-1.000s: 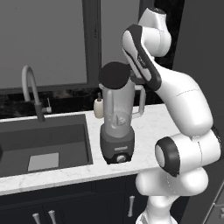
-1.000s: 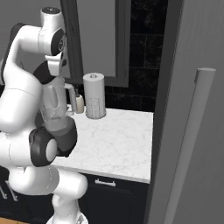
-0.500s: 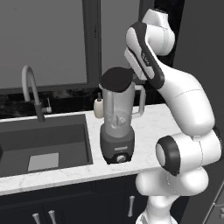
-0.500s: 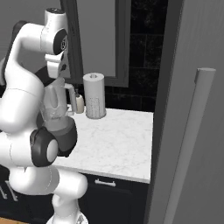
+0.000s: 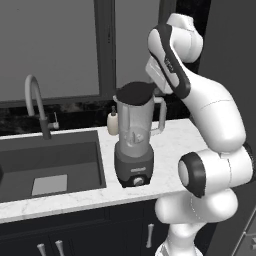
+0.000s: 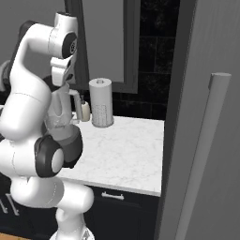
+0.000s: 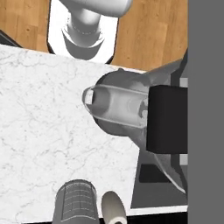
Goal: Close the lid blender by securely placing the lid on top.
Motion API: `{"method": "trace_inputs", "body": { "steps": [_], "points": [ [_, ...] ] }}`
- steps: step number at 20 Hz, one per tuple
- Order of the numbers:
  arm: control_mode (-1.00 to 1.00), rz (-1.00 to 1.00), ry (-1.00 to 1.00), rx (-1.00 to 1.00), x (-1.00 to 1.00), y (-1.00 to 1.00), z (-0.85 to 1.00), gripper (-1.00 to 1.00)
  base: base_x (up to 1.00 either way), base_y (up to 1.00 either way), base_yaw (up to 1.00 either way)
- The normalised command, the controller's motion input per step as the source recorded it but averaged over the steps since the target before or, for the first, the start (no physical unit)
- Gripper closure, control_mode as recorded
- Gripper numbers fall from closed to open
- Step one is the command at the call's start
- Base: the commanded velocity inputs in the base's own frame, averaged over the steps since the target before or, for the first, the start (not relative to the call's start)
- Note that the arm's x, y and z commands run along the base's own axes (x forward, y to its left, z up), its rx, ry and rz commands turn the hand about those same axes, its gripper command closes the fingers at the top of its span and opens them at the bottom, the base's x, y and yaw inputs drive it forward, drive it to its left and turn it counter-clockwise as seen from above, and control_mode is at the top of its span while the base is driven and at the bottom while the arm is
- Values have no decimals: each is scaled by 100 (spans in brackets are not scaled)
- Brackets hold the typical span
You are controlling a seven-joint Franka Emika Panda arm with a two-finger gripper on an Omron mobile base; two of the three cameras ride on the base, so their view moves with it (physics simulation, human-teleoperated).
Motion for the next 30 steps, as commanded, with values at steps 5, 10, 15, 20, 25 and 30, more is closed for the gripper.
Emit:
{"method": "trace_inputs", "body": {
  "steps": [5,10,15,20,25,30],
  "points": [
    [-100,0,8,0,-4,0,-40,100,0,0,0],
    [-100,0,1,0,-10,0,-52,100,0,0,0],
    [-100,0,0,1,-11,0,-46,-100,0,0,0],
    [-100,0,0,3,-2,0,-22,-100,0,0,0],
    [-100,0,0,2,0,0,-6,-100,0,0,0],
    [-100,0,-4,3,0,0,0,-100,0,0,0]
  ]
}}
